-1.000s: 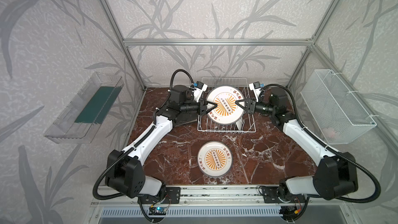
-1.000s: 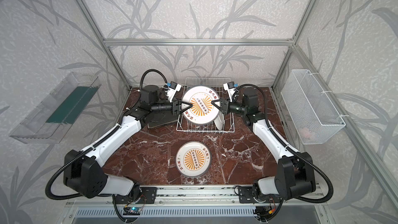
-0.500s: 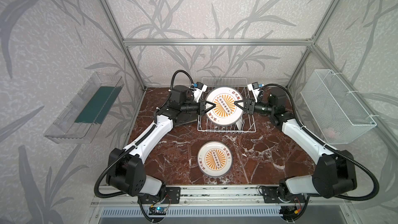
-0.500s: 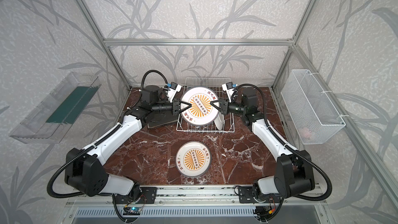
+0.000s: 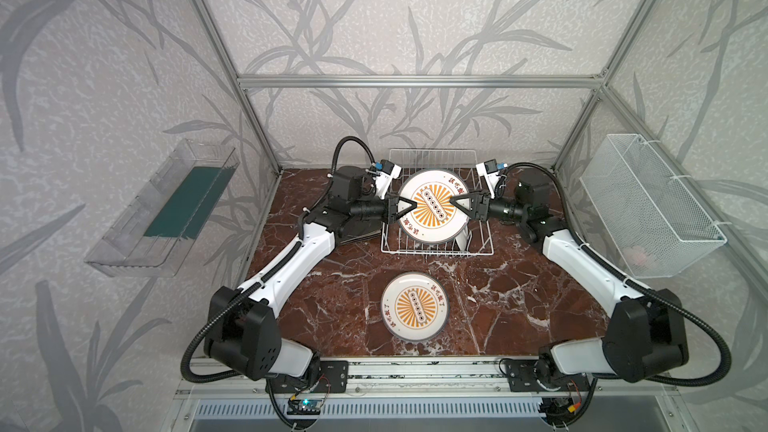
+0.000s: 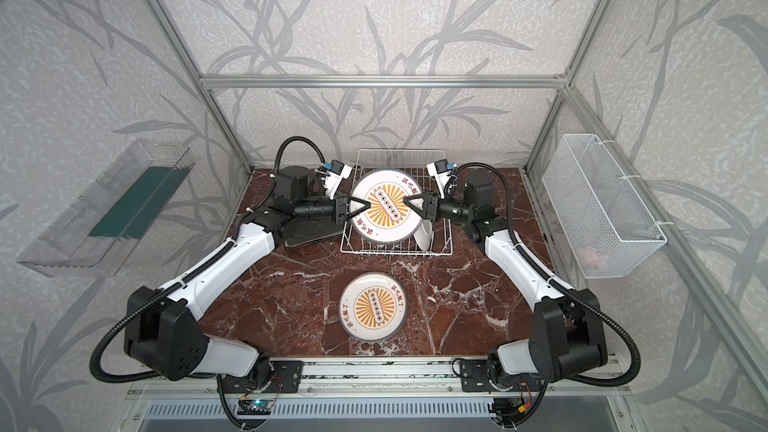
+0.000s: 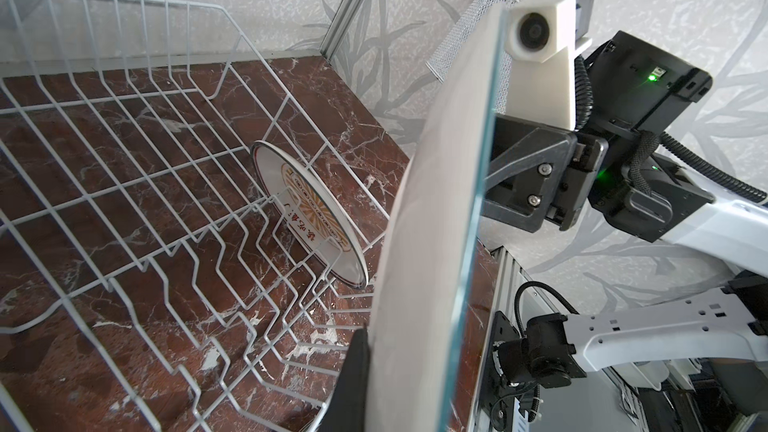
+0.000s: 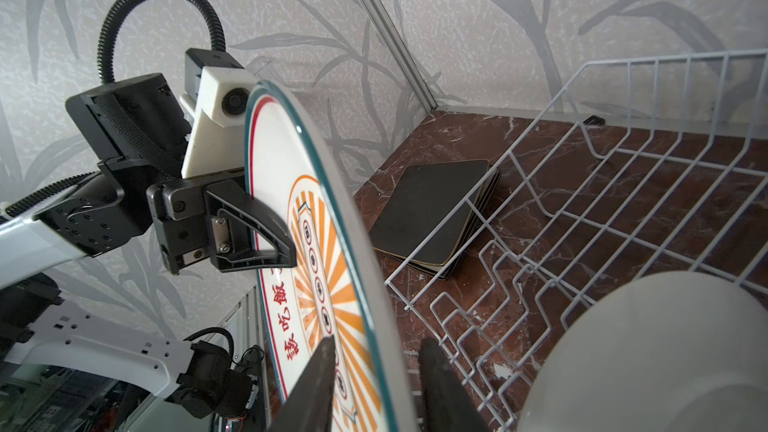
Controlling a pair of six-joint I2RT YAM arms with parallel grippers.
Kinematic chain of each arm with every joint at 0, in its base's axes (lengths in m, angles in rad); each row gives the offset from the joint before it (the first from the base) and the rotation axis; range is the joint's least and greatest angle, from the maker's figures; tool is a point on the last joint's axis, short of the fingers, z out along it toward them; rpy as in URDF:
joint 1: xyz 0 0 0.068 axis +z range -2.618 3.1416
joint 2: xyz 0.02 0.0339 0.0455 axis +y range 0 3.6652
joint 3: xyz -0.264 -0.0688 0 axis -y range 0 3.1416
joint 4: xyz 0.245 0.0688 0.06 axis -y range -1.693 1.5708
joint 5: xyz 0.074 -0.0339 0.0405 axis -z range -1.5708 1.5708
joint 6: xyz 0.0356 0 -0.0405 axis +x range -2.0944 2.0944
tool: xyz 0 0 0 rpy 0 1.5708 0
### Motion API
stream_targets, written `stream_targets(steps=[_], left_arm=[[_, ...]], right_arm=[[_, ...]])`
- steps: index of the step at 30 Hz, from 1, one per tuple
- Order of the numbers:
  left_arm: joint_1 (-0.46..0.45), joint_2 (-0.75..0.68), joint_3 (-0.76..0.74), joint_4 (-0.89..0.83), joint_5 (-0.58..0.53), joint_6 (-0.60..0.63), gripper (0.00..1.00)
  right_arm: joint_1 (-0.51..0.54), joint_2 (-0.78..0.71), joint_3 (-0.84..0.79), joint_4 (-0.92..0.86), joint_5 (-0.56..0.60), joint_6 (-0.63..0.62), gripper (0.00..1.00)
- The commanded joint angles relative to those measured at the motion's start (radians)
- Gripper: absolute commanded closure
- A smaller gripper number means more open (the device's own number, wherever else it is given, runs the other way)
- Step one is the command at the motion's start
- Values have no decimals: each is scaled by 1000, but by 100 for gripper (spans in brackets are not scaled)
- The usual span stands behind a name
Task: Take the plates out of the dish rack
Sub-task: 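Close the right gripper on the plate rim opposite the left gripper, then open and withdraw the right gripper while the left gripper carries the plate nearer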
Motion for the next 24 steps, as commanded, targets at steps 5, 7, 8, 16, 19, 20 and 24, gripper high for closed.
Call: stream_targets(steps=[5, 7, 8, 16, 19, 20, 24], left_arm=[[0, -86, 2, -38, -56, -25, 100], [1, -112, -7, -76, -65, -33, 100], [2, -126, -14, -91, -66, -39, 100], [2, -298, -110, -249, -85, -99, 100], [1, -354, -144, -316, -82, -114, 100], [2, -365, -153, -337, -83, -122, 100], [1, -399, -196, -433, -80, -138, 100]], right_arm=[[5, -79, 14, -95, 103, -100, 0], [5, -100, 26, -166, 123, -167, 1], [5, -110, 31, -201, 134, -207, 1], [7, -205, 61, -427, 104, -544, 1], [22, -245, 57, -496, 117, -683, 1], [25, -253, 56, -512, 122, -712, 1], [45, -260, 70, -592, 134, -788, 1]])
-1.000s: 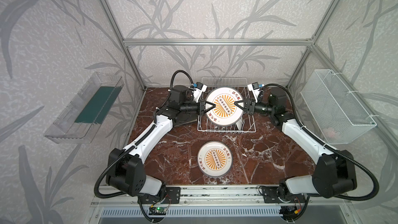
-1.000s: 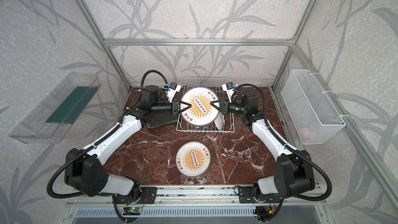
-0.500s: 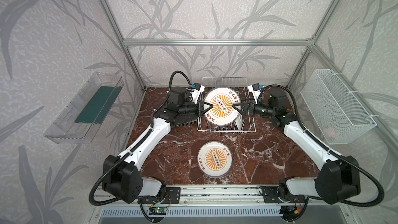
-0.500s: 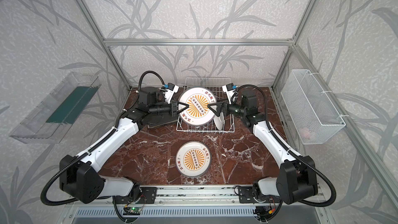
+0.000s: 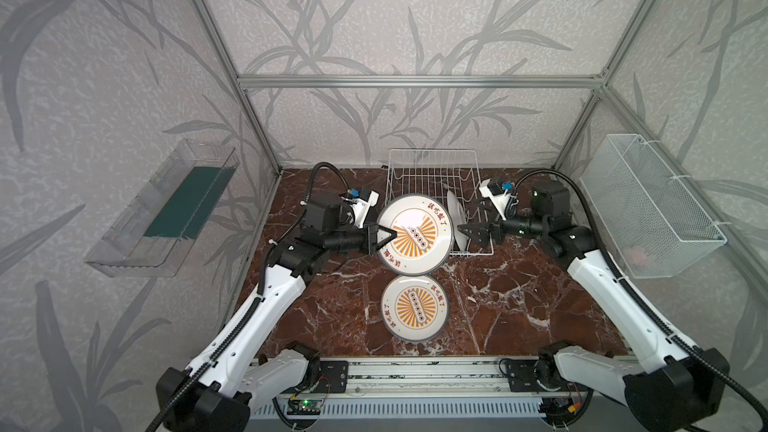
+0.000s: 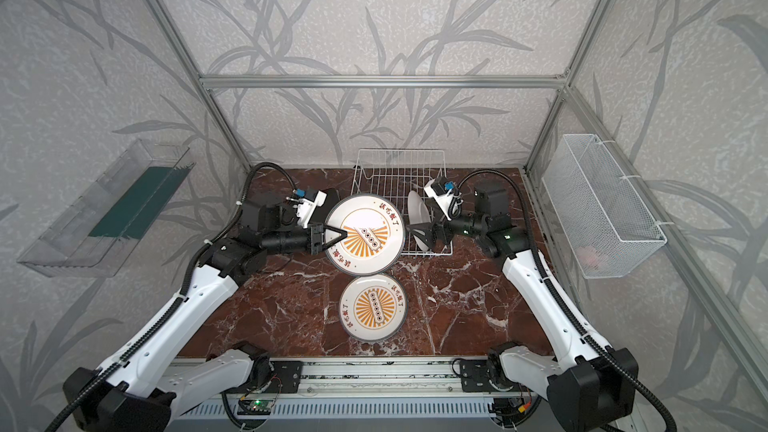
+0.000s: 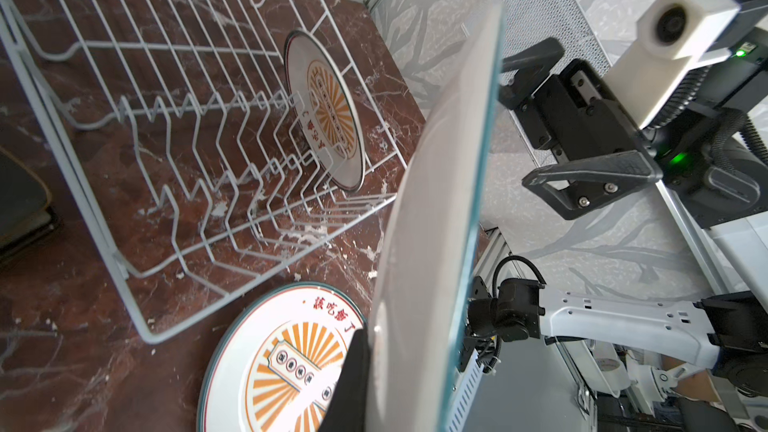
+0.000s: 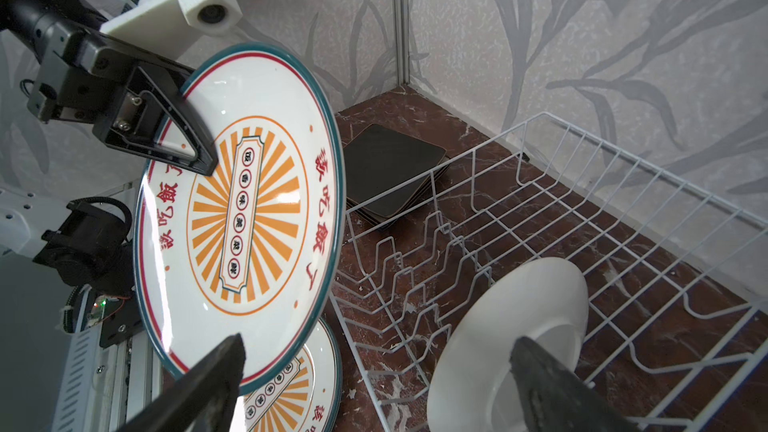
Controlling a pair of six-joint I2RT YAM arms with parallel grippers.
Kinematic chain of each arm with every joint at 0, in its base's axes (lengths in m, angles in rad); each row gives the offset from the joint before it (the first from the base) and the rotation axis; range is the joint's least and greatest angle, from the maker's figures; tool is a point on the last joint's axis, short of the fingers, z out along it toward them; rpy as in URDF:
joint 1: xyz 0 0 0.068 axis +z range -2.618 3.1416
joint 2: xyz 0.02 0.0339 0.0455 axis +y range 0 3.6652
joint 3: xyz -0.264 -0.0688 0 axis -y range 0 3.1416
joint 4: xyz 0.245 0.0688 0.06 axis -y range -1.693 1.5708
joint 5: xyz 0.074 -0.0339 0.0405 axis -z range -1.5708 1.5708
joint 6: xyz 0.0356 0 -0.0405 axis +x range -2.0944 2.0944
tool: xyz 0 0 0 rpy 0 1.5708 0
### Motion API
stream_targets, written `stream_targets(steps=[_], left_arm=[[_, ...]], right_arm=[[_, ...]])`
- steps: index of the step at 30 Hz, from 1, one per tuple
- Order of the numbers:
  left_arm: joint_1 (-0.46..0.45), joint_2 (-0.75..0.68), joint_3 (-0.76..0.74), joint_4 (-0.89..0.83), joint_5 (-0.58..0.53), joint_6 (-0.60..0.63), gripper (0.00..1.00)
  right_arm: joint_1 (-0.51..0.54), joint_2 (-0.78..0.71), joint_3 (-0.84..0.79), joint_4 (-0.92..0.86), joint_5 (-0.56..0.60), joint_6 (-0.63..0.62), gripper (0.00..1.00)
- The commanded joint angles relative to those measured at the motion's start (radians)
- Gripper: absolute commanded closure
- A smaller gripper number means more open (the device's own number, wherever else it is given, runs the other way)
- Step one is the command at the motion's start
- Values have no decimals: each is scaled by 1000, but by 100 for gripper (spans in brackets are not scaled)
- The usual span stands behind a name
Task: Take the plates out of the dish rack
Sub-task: 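Open and withdraw the right gripper while the left gripper carries the plate nearer, then lower the printed plate onto the stacked plates with the left gripper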
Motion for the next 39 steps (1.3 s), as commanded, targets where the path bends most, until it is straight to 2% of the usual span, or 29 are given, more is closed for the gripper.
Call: stream_targets(steps=[1, 9, 21, 28, 30, 39], left_arm=[[-2, -30, -37, -91, 11, -36, 100], [-3, -102, -189, -100, 25, -95, 100], [-19, -138, -351, -85, 70, -177, 100], [-25, -107, -425, 32, 92, -243, 100], [-31, -92, -458, 112, 108, -276, 100], [-56, -31, -519, 260, 77, -315, 100]], right_arm=[[25, -8, 34, -112, 14, -133, 1], [118, -19, 59, -223, 75, -251, 1], [152, -24, 50, -197, 105, -241, 1], [160, -24, 42, -202, 106, -245, 1], [160, -22, 36, -196, 110, -253, 1], [160, -6, 41, -223, 140, -271, 1]])
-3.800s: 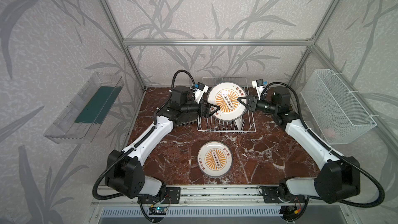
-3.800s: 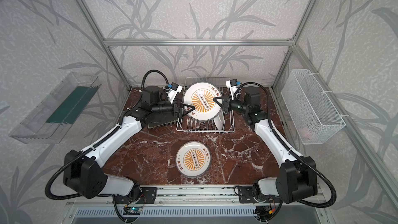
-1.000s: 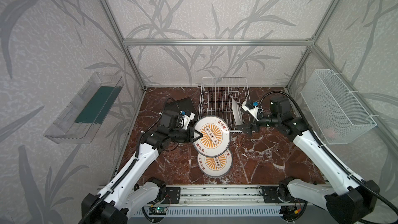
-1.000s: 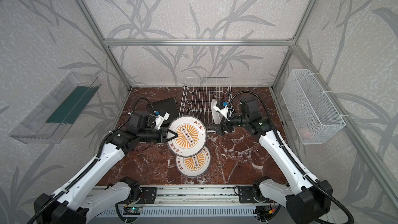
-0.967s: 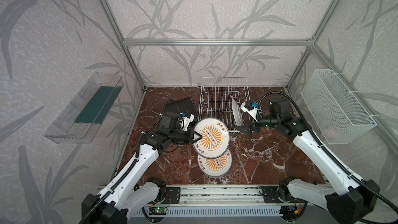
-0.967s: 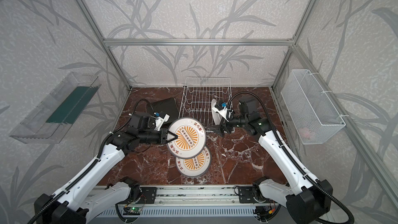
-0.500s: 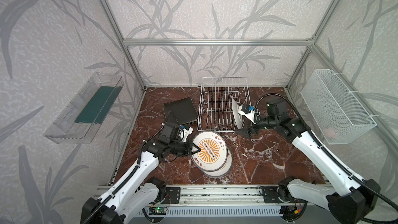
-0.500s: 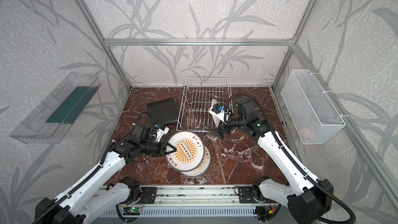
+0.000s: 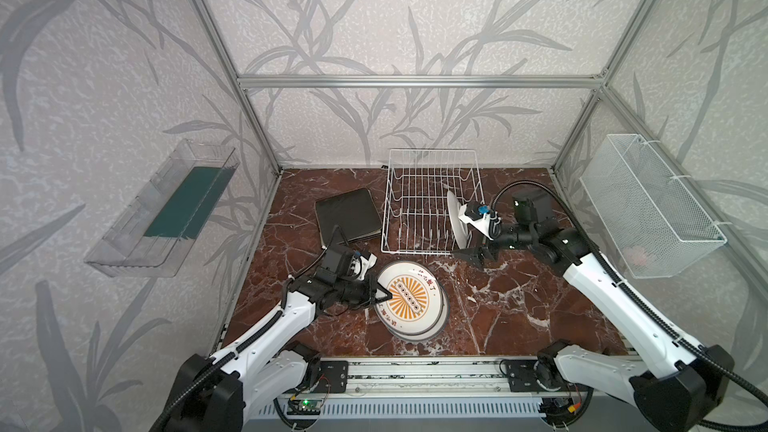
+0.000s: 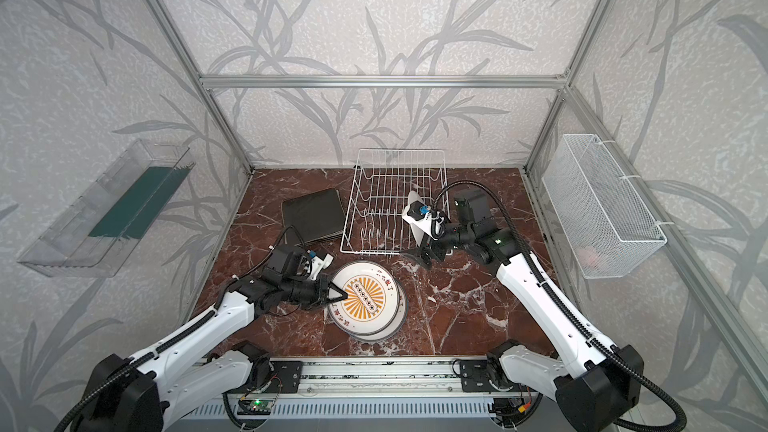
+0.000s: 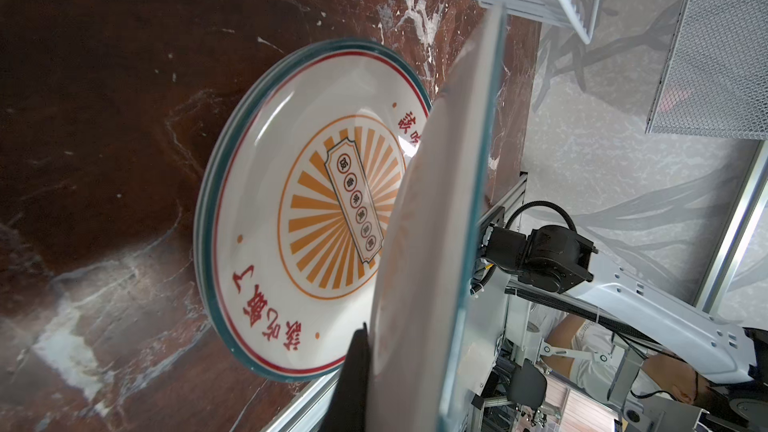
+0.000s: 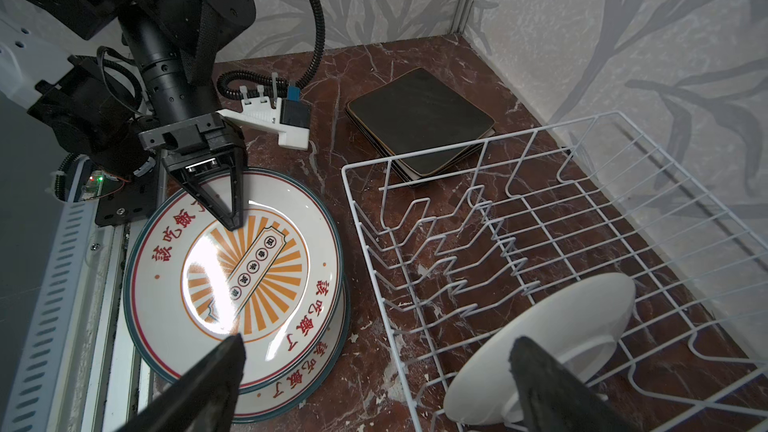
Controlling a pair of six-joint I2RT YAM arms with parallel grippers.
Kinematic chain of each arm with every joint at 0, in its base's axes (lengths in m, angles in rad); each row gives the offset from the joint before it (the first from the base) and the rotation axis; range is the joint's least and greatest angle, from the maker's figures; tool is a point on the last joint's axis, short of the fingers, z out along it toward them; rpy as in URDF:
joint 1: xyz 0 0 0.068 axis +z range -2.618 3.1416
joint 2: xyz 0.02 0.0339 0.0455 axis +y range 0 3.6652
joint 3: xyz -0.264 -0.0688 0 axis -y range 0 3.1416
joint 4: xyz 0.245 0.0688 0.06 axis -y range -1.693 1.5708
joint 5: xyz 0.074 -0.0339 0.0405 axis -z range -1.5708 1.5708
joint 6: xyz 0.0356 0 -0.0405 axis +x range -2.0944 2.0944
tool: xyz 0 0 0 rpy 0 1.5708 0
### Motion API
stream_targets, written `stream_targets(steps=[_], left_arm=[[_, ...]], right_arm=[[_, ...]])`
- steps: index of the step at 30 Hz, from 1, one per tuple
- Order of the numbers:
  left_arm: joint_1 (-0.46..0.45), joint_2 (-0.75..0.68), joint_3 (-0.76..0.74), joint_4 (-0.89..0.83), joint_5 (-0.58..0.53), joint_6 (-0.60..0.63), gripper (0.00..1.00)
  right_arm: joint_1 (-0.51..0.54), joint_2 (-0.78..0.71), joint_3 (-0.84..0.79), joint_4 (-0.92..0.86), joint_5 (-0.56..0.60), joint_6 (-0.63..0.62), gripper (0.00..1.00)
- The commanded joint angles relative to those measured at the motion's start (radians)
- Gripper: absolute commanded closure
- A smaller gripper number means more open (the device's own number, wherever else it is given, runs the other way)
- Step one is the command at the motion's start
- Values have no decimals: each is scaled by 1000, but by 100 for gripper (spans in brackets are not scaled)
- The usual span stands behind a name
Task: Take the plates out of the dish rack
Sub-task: 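Lower the printed plate onto the stacked plates with the left gripper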
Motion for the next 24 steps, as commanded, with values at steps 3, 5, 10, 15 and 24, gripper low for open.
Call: stream_targets(steps=[3, 5, 10, 15, 24], left_arm=[[-12, 50, -15, 170, 23, -44, 100], [-19, 90, -9, 182, 27, -34, 100], [-38, 191, 26, 176, 55, -4, 100], [-56, 252, 43, 156, 51, 16, 100], [-66, 295, 78, 54, 31, 60, 75]], right_arm=[[5, 1, 13, -33, 25, -21, 1], [6, 3, 7, -28, 22, -18, 1], [9, 19, 15, -40, 25, -20, 1], [11, 36, 14, -34, 22, -19, 1], [15, 66, 15, -21, 27, -18, 1]])
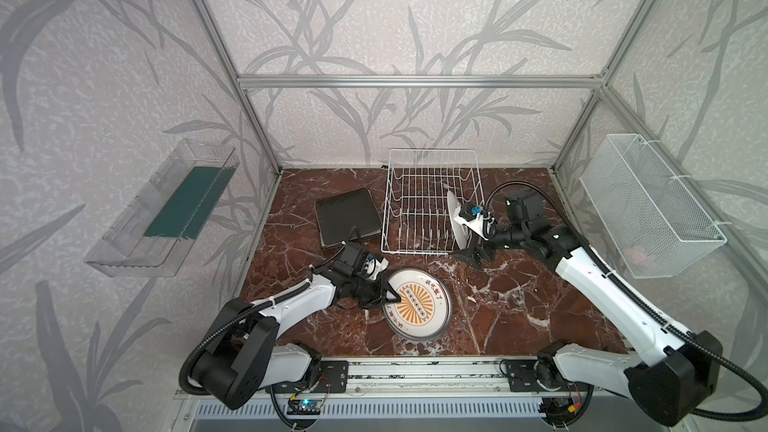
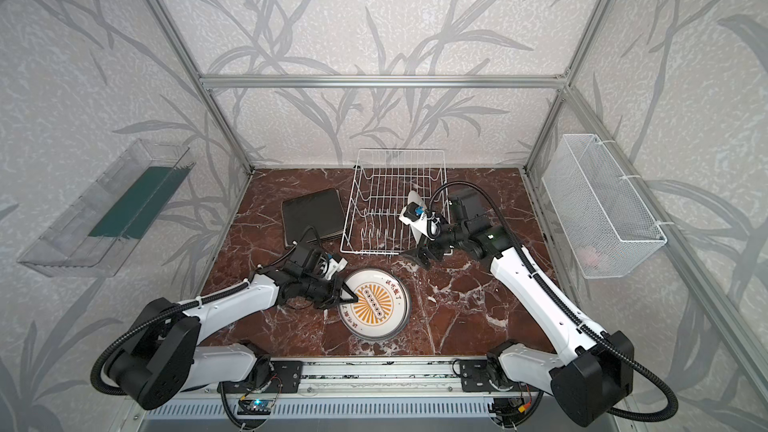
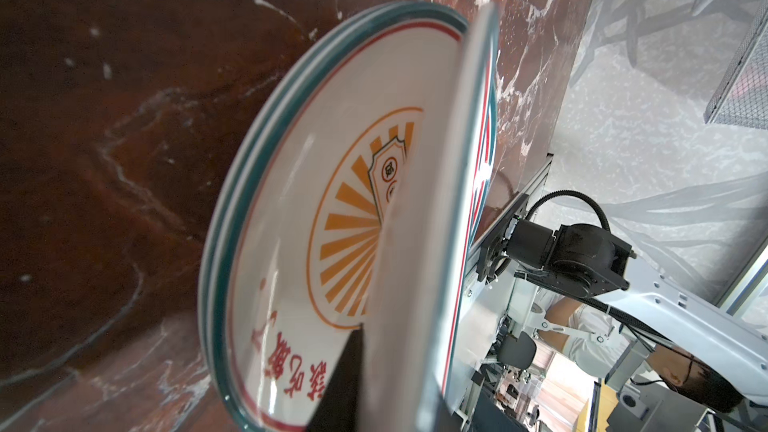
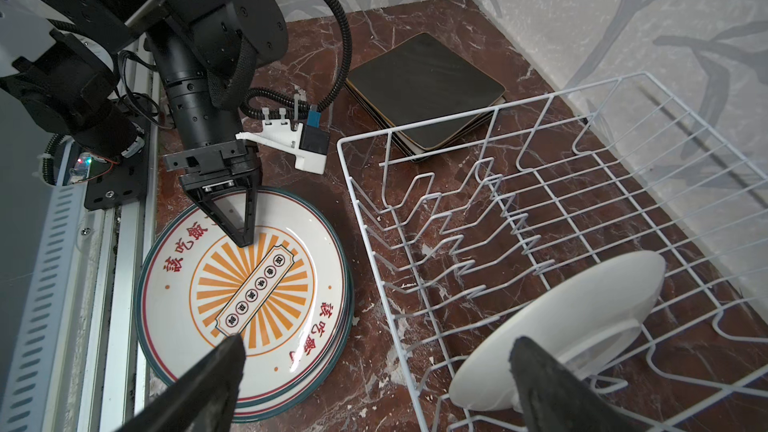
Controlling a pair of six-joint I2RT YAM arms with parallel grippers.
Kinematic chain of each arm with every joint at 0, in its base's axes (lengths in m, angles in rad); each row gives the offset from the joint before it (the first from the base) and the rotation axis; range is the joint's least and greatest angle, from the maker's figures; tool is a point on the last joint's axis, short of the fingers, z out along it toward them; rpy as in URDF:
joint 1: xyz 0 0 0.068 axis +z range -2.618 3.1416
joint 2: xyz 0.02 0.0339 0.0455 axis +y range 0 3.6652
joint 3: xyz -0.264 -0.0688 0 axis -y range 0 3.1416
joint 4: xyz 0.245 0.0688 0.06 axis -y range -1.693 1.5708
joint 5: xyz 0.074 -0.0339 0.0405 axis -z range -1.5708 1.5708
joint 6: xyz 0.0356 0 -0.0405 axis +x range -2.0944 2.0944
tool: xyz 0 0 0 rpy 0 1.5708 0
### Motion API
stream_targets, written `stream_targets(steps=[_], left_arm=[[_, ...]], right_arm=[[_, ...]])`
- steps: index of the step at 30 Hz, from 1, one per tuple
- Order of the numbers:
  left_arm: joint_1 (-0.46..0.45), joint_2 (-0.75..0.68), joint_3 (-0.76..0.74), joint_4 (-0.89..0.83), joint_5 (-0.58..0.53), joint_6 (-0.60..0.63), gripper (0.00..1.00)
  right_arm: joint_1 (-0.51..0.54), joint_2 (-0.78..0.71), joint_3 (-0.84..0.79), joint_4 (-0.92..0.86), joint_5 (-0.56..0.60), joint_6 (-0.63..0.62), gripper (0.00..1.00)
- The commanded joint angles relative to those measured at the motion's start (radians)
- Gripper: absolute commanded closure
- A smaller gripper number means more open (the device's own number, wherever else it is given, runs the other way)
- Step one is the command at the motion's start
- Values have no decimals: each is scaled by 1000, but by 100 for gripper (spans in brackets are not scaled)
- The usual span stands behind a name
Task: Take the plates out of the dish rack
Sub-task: 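Lower the printed plate onto the stacked plates with the left gripper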
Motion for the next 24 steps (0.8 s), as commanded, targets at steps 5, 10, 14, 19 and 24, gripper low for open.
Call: stream_targets(steps=[5, 10, 14, 19, 24], left_arm=[[-7, 6, 73, -116, -3, 64, 54], [-7, 6, 122, -201, -16, 96, 38], [-8, 2, 191, -315, -35, 150, 30], [-7, 8, 242, -394, -58, 187, 26], [-8, 23, 259, -441, -56, 217, 23]], right_arm=[[8, 13, 15, -3, 7, -8, 1], [8, 14, 19, -5, 10, -8, 1], [8, 20, 25, -5, 13, -8, 1], [11, 24, 30, -3, 16, -3, 1], [14, 28, 37, -4, 23, 4, 1]])
